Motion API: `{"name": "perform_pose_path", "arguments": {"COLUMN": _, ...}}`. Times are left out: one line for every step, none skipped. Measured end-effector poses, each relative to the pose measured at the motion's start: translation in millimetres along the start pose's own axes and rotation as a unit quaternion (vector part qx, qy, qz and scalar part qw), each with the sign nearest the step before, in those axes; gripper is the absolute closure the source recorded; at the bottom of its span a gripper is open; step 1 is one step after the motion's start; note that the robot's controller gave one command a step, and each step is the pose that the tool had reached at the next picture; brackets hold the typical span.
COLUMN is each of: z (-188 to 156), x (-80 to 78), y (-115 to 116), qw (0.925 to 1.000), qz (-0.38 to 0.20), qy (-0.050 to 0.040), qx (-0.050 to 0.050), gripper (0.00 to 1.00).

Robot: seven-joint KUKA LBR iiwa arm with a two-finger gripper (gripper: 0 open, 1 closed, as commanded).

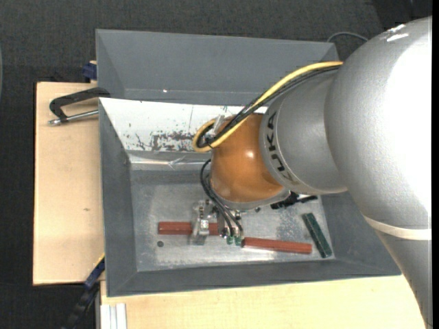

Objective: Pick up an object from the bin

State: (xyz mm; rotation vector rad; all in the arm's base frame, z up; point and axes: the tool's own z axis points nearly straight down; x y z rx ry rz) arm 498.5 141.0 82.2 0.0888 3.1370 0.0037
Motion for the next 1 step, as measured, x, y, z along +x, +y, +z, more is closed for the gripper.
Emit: {"name": "perform_pose_path", "arguments": {"z": -133.0, "x": 4.3, "y": 1.9, "qw": 1.0000, "qz": -0.009, "qy": 0.0000, "qx": 0.000, "gripper": 1.00}}
